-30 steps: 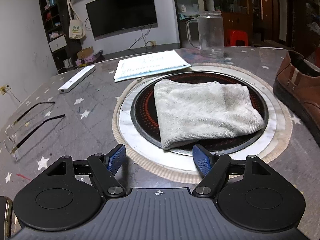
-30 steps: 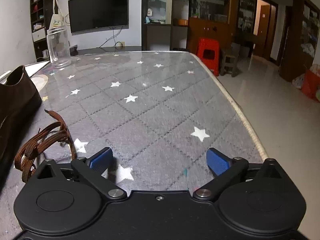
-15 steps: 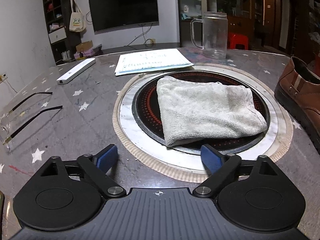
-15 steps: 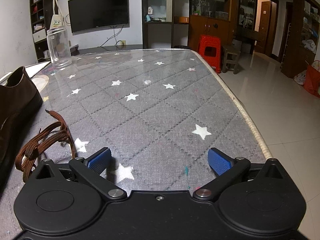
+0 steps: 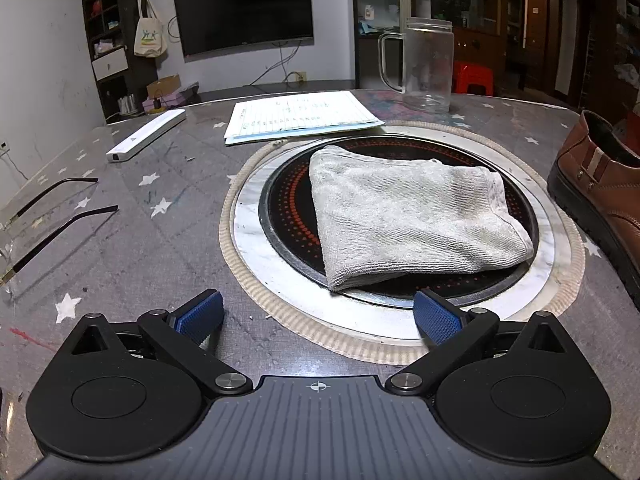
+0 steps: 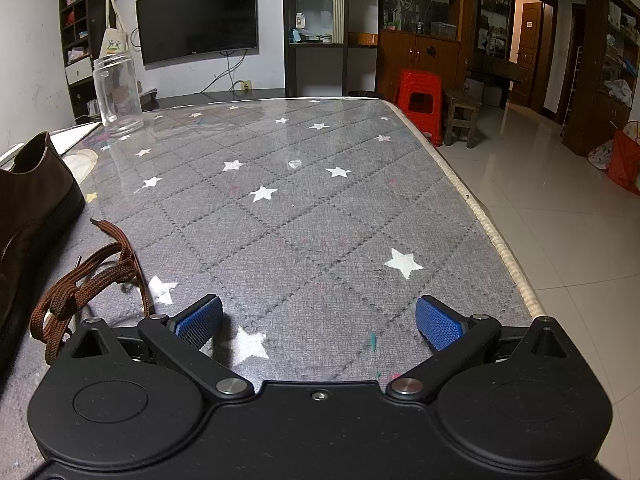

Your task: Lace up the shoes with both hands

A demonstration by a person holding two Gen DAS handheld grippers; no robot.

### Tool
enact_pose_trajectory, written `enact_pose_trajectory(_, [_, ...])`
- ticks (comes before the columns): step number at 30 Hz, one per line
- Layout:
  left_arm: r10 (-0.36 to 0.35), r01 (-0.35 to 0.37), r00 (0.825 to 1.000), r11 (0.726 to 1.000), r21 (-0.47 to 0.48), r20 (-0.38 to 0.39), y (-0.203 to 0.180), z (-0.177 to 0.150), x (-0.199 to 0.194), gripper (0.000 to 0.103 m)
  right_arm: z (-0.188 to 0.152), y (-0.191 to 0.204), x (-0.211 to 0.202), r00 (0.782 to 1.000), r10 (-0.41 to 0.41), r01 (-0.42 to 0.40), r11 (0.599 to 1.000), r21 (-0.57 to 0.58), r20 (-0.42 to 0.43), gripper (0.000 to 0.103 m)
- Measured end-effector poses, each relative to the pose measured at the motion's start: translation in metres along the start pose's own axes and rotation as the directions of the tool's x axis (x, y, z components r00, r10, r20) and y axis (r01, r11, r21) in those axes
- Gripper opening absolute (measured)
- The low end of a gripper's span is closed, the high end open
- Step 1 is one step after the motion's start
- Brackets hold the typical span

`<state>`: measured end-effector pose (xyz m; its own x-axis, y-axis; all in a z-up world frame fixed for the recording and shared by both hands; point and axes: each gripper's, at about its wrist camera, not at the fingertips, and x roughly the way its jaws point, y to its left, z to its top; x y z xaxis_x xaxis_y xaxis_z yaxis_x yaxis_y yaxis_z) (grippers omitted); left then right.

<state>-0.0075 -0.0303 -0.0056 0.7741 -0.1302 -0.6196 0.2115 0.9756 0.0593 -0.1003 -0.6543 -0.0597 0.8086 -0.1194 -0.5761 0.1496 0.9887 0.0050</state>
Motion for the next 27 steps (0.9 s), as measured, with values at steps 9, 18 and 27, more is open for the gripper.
enact_pose_trajectory(9, [-0.006, 0.006, 1.000, 1.000, -0.004, 0.000, 0.001, 0.000, 0.000, 0.103, -0.005, 0.022, 0.005, 1.000, -0.007, 0.007, 1.000, -0.004, 0.002, 0.103])
enact_pose_trajectory(18, [-0.009, 0.009, 1.000, 1.000, -0.002, 0.000, 0.003, 0.000, 0.000, 0.103, -0.004, 0.026, 0.006, 1.000, -0.006, 0.006, 1.000, -0.003, 0.001, 0.103])
enact_pose_trajectory(27, [-0.009, 0.009, 1.000, 1.000, -0.001, 0.000, 0.001, -0.001, 0.001, 0.103, -0.004, 0.029, 0.006, 1.000, -0.006, 0.006, 1.000, -0.001, 0.001, 0.103])
